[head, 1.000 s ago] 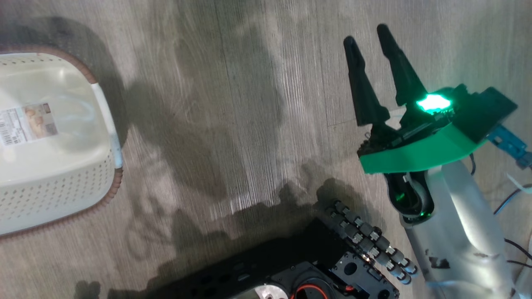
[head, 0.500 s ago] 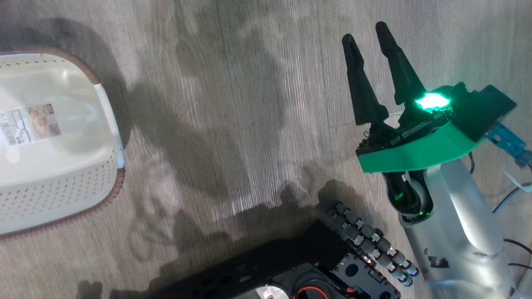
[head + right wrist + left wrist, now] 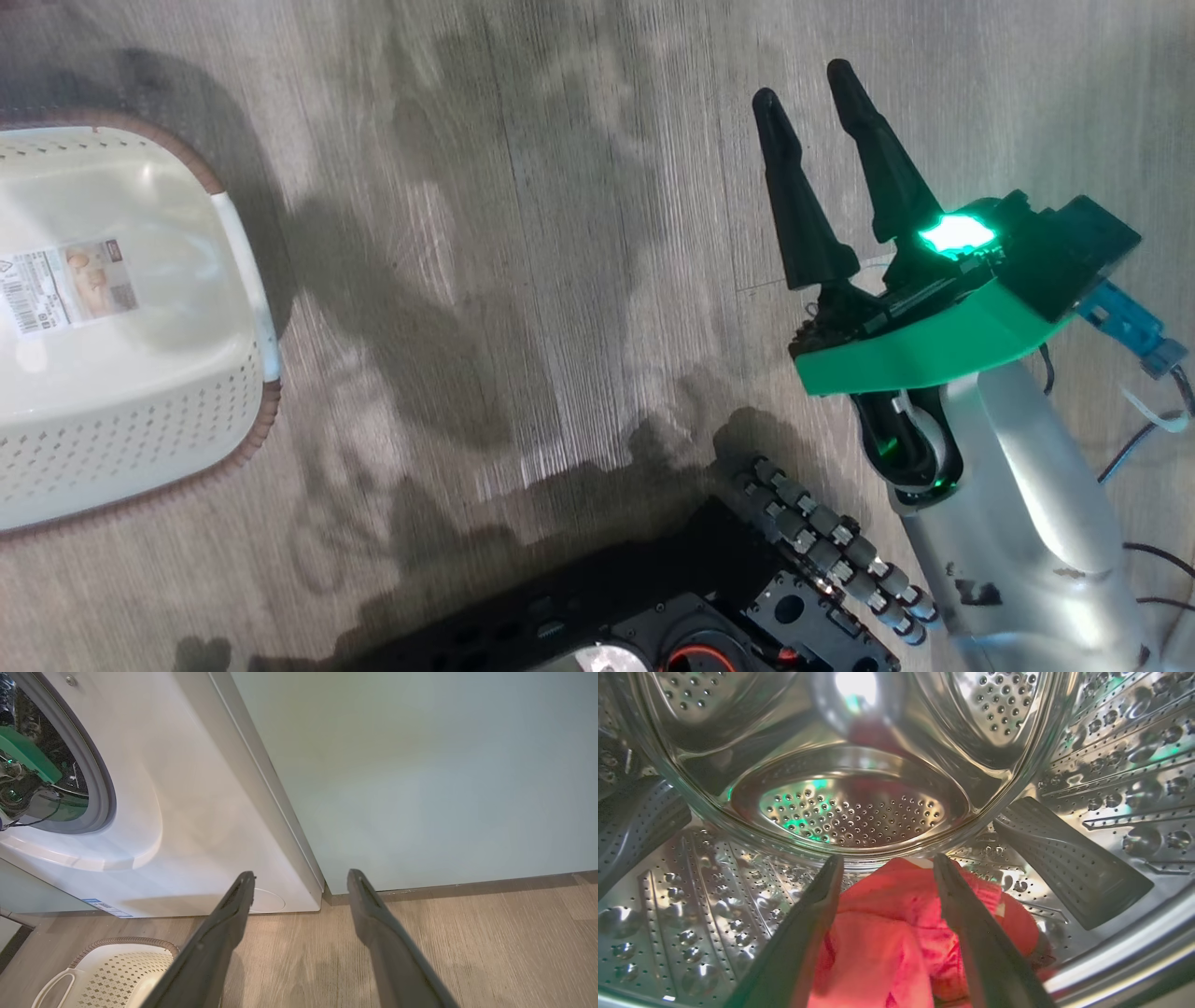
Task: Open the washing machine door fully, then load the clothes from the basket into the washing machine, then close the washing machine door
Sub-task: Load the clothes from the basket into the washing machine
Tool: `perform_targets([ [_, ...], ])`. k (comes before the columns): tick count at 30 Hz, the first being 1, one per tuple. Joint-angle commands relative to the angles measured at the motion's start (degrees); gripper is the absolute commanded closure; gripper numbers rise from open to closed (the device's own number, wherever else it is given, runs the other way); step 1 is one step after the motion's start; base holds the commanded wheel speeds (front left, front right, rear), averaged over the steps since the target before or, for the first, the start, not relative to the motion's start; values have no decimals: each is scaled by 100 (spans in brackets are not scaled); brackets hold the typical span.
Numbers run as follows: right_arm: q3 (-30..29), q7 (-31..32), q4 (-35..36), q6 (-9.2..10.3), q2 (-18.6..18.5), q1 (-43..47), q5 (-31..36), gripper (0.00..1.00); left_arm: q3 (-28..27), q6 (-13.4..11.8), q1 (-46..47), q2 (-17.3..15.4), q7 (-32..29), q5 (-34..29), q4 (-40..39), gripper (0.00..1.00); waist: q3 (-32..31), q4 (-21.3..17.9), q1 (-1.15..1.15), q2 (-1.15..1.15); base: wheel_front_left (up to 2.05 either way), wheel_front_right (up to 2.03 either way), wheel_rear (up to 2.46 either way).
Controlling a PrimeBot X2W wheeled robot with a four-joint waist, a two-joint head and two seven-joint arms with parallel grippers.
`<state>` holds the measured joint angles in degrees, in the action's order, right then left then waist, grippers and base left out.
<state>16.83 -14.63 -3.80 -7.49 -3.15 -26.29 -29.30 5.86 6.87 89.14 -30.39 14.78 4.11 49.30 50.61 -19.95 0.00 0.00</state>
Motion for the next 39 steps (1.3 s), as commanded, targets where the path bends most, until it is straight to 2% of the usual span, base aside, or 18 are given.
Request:
perform_targets([
  [1, 48, -37, 131, 0, 27, 220, 3, 0, 19, -4, 113, -199, 22, 6, -139, 0, -27, 7, 0, 0, 0, 0, 0],
  [5, 6, -37, 116, 0, 27, 195, 29, 0, 38, 5, 2, -159, 22, 52, -143, 0, -148, 53, 0, 0, 0, 0, 0],
  [17, -244, -37, -35, 0, 27, 289, 451, 0, -142, 30, -1142, 381, 22, 487, -460, 0, -1131, 503, 0, 0, 0, 0, 0],
  [25, -438, -37, -269, 0, 27, 558, 617, 0, -343, 46, -2626, 838, 22, 725, -787, 0, -2262, 853, 0, 0, 0, 0, 0],
  [31, -453, -37, -344, 0, 27, 764, 682, 0, -540, 49, -3970, 1185, 22, 752, -1474, 0, -3061, 1072, 0, 0, 0, 0, 0],
  [39, -582, -37, -504, 0, 27, 1204, 955, 0, -498, 57, -5734, 1717, 22, 696, -2470, 0, -4080, 1462, 0, 0, 0, 0, 0],
])
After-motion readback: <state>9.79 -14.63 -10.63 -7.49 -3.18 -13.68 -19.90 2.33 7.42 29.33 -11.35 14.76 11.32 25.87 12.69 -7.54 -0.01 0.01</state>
